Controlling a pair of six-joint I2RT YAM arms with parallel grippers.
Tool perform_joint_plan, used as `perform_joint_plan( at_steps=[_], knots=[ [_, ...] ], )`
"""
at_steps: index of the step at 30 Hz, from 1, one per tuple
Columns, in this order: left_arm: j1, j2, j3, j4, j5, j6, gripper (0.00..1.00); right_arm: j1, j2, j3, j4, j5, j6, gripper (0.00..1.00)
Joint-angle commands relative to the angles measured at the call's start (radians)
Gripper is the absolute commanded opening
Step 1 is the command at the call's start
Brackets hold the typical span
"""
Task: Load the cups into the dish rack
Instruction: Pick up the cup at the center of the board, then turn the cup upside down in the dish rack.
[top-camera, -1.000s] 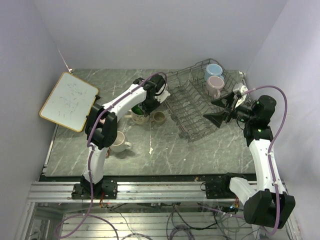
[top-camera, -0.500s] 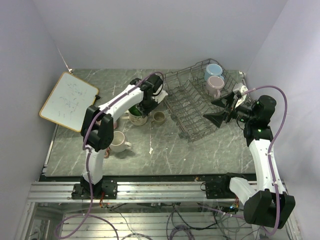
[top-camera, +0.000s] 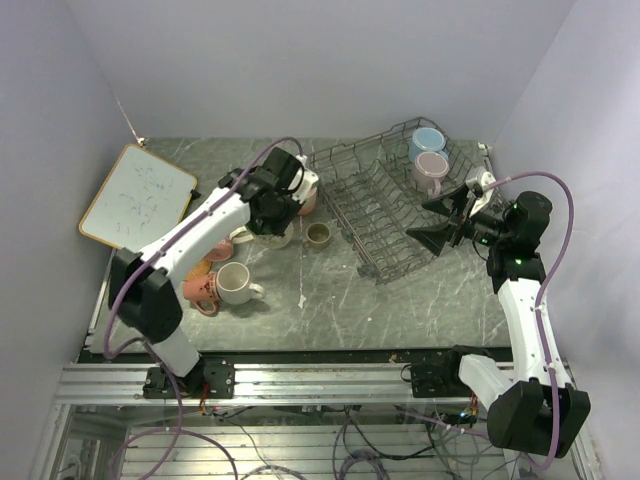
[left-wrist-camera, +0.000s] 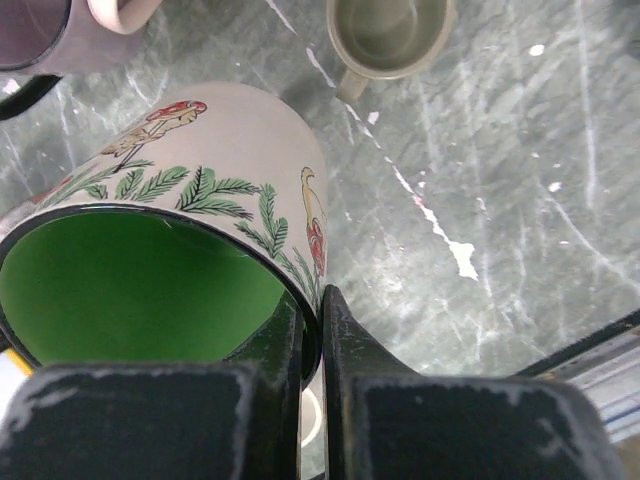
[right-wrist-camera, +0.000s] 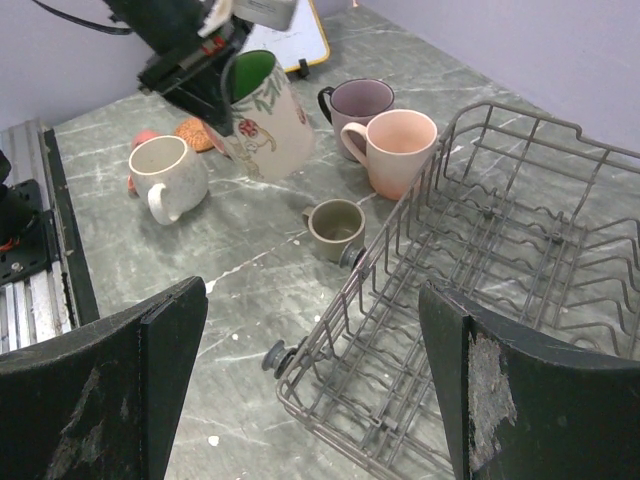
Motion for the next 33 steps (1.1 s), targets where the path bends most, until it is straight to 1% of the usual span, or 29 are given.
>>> perform_joint_plan(
  at_steps=[1, 8, 14, 22, 26, 30, 33],
  knots=[
    [0.005, -0.174, -0.088, 0.186, 0.067, -0.078, 0.07, -0.001, -0.016, -0.014, 0.031, -0.008, 0.011, 0.86],
    [0.006, -0.434, -0.275, 0.448, 0.180, -0.239, 0.07, -0.002, -0.017, -0.032, 0.070, -0.024, 0.038, 0.86],
    [0.009, -0.606, -0.406, 0.649, 0.243, -0.393, 0.07, -0.001, -0.019, -0.050, 0.118, -0.038, 0.076, 0.86],
    [0.011, -0.805, -0.596, 0.942, 0.232, -0.638, 0.07, -0.001, -0.022, -0.086, 0.238, -0.085, 0.182, 0.86],
    [0.011, -0.848, -0.673, 1.115, 0.271, -0.792, 0.07, 0.000, -0.020, -0.111, 0.315, -0.105, 0.252, 0.87],
    [0.010, -0.872, -0.759, 1.367, 0.297, -0.961, 0.07, 0.008, -0.019, -0.132, 0.391, -0.116, 0.322, 0.88],
    [0.011, -0.866, -0.798, 1.510, 0.311, -1.056, 0.07, 0.017, -0.016, -0.140, 0.427, -0.122, 0.358, 0.89]
  ],
)
